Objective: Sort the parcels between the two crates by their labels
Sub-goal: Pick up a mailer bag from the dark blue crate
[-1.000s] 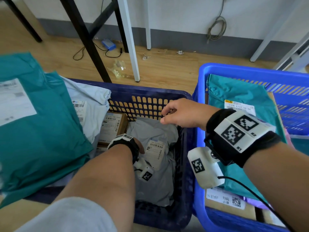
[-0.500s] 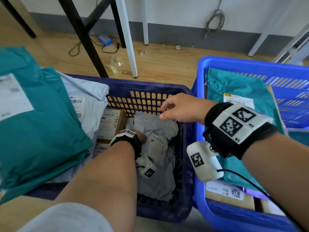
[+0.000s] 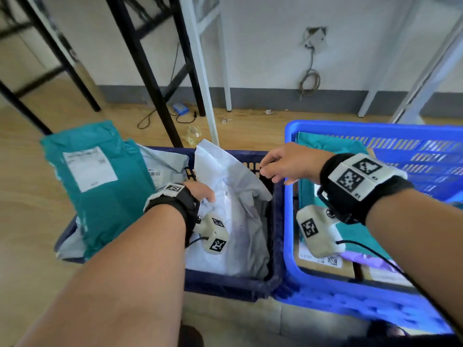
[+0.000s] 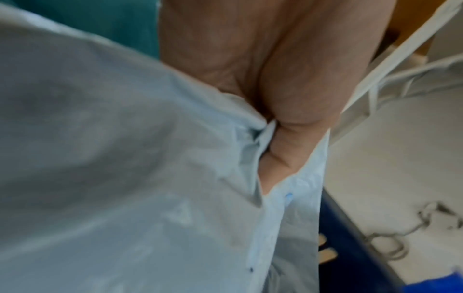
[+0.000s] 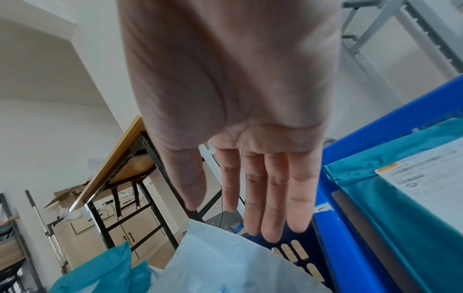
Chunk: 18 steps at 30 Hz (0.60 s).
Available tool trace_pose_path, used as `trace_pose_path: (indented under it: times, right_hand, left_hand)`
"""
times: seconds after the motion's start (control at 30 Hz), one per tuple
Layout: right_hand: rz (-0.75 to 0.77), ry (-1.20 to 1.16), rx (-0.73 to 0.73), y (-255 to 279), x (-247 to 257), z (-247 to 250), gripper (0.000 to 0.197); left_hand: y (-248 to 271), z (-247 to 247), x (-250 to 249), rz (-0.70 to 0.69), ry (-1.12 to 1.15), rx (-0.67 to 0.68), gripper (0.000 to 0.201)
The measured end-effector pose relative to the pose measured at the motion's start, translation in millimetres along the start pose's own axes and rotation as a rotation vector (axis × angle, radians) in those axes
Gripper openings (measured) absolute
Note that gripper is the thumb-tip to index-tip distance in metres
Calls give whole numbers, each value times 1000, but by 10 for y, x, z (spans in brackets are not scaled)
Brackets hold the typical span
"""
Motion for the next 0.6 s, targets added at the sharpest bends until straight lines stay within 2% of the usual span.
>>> trace_pose_path:
  times: [0.13,0.23,0.27,0.33,0.4,0.5,0.53,0.6]
  right_hand:
    - [-29,-79,-60,225,-32,76,19]
    - [-63,-104,-97,343,-98,90,21]
    - [-73,-96,-117,378,-115,95,24]
    - [-82,-90,-172,428,-151,95,35]
    - [-88,-124,-209,462,-196,77,55]
    - [-106,-293,-228,490,-257,43,81]
    - [-102,-352,-235,494,-271,41,82]
    - [-98,-446,-257,488,-300,60,72]
  left_hand:
    - [371,298,15,-57,187,-125,47]
    - [635,460,-21,-115,344,-175,47]
    - [713,489,-37,-143,401,-180,53]
    - [756,522,-37,-197,579,-157,70]
    - [761,515,-27,-225,738,-138,76]
    - [893,467,-90,-290,832,-77,63]
    - [923,458,-125,-313,839,-60,60]
    - [983,474,-174,-338,863,-34,62]
Point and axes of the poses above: each hand's wrist, its own y-axis away from the middle knuckle, its own z-axis out of the back of the hand, x = y × z, the point moved 2 cm from there along -y, towards the middle knuckle, and after that the axes turned 4 degrees about y, right-handed, at the moved point
